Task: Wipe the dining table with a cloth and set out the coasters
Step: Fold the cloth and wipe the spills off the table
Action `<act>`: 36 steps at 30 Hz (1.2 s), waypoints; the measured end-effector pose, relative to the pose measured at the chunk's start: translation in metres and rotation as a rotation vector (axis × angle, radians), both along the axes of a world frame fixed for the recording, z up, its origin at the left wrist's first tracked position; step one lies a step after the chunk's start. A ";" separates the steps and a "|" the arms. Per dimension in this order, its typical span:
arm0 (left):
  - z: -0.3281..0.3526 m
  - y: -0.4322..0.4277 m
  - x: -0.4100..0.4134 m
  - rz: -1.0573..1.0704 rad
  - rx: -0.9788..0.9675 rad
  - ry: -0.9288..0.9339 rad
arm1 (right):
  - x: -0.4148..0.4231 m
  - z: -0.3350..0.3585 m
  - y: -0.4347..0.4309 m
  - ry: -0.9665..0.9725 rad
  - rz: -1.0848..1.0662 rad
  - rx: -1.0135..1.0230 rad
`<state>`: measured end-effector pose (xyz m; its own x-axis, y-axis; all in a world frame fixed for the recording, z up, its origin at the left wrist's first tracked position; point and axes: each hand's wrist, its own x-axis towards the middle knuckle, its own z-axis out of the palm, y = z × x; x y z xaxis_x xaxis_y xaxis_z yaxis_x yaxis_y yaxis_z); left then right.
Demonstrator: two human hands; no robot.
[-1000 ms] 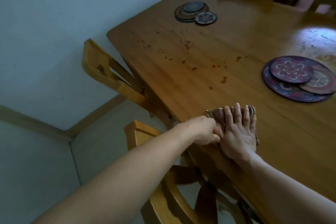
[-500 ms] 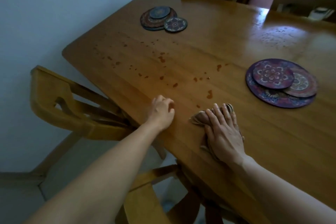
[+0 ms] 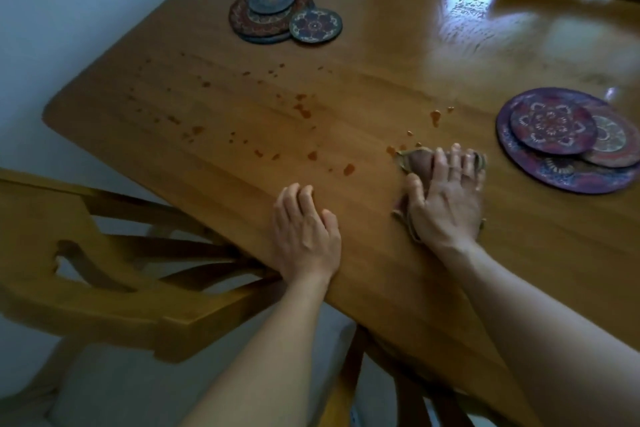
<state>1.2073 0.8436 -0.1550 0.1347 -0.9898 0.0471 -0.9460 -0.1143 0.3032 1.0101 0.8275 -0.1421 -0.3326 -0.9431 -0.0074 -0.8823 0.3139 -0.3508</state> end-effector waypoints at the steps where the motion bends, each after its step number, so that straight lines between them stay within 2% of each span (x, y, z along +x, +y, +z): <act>1: -0.001 0.000 0.000 -0.004 0.000 -0.001 | 0.017 0.000 -0.002 0.015 0.063 -0.010; 4: -0.001 -0.001 0.001 -0.014 -0.002 -0.012 | 0.064 -0.001 0.002 -0.050 0.215 -0.060; 7: 0.000 -0.002 0.001 -0.017 -0.033 -0.019 | 0.083 0.004 0.013 -0.287 0.245 -0.138; 8: 0.000 -0.001 0.001 -0.024 -0.030 -0.024 | 0.082 0.014 0.016 -0.441 0.206 -0.161; 11: -0.001 0.000 0.002 -0.021 -0.006 -0.011 | 0.057 0.050 0.025 -1.113 0.008 -0.115; 12: 0.000 0.000 0.001 -0.012 -0.002 0.007 | 0.043 0.060 0.028 -1.284 -0.065 -0.105; 14: 0.001 0.000 0.001 -0.007 0.000 0.018 | 0.013 0.068 0.031 -1.436 -0.185 -0.116; 15: 0.001 0.000 0.001 -0.008 0.000 0.014 | 0.000 0.067 0.033 -1.379 -0.229 -0.145; 18: -0.001 -0.001 0.001 -0.004 -0.008 0.017 | -0.015 0.052 0.037 -0.947 -0.239 -0.231; 19: -0.001 -0.002 0.001 -0.001 -0.012 0.021 | -0.011 0.044 0.039 -0.783 -0.167 -0.194; 22: 0.000 -0.003 0.001 0.001 -0.012 0.027 | 0.007 0.017 0.047 -0.132 0.172 0.042; 24: 0.000 -0.002 0.001 0.002 0.000 0.027 | 0.007 0.011 0.053 0.054 0.302 0.051; 28: 0.001 -0.001 0.000 0.004 0.008 0.026 | -0.023 0.007 0.051 0.062 0.385 0.022; 33: -0.003 -0.002 0.001 0.002 -0.006 0.007 | -0.032 0.002 0.014 -0.037 0.141 -0.044; 36: -0.004 -0.003 0.002 0.004 -0.013 0.010 | -0.040 0.005 -0.019 -0.174 -0.007 -0.129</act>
